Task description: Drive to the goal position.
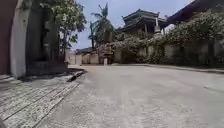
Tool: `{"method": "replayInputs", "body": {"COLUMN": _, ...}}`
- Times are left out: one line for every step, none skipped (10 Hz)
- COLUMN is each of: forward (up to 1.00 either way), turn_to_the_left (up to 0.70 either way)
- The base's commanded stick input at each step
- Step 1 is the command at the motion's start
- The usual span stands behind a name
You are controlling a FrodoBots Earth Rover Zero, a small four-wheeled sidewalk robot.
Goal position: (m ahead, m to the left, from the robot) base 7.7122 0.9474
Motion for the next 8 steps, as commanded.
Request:
{"method": "replayInputs", "body": {"forward": 1.0, "turn_to_the_left": 0.0}}
{"method": "replayInputs", "body": {"forward": 1.0, "turn_to_the_left": 0.0}}
{"method": "replayInputs", "body": {"forward": 1.0, "turn_to_the_left": 0.0}}
{"method": "replayInputs", "body": {"forward": 1.0, "turn_to_the_left": 0.0}}
{"method": "replayInputs", "body": {"forward": 1.0, "turn_to_the_left": 0.0}}
{"method": "replayInputs", "body": {"forward": 1.0, "turn_to_the_left": 0.0}}
{"method": "replayInputs", "body": {"forward": 1.0, "turn_to_the_left": 0.0}}
{"method": "replayInputs", "body": {"forward": 1.0, "turn_to_the_left": 0.0}}
